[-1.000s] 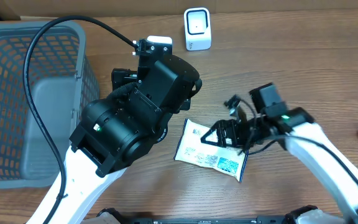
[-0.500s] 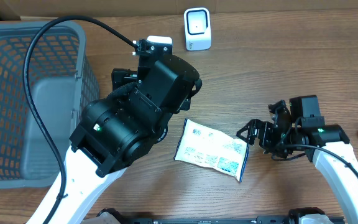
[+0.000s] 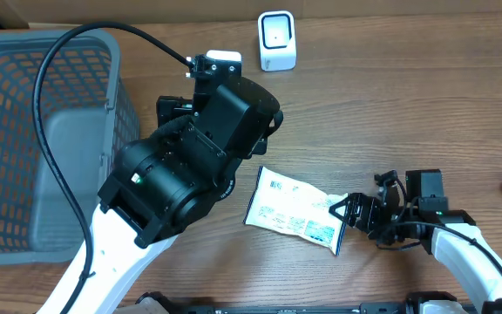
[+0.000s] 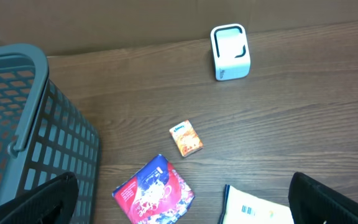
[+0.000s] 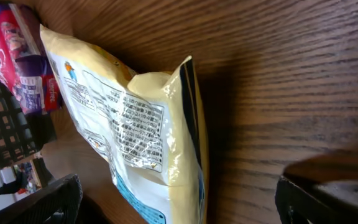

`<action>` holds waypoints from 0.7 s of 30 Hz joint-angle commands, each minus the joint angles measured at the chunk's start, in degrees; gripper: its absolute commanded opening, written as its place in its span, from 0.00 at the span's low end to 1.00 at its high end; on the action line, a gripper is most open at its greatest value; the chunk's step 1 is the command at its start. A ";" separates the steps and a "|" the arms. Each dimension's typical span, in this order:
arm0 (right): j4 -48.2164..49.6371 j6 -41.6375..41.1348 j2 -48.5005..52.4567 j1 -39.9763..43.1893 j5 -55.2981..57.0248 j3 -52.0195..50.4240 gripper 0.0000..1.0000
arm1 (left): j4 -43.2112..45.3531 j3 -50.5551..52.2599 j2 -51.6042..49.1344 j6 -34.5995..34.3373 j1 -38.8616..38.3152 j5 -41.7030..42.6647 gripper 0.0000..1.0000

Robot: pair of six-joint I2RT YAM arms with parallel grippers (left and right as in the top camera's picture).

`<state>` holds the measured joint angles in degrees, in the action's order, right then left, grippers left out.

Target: Scan the item barcode

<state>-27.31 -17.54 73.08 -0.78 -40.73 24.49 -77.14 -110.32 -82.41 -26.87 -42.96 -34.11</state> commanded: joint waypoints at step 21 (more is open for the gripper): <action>16.57 -0.02 25.27 -8.48 -7.37 4.15 0.23 | 0.22 -0.83 0.00 0.04 0.28 -0.76 1.00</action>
<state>-9.61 -17.76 95.61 -8.67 -55.35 30.11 -77.12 -110.32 -82.41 -26.87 -42.96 -34.11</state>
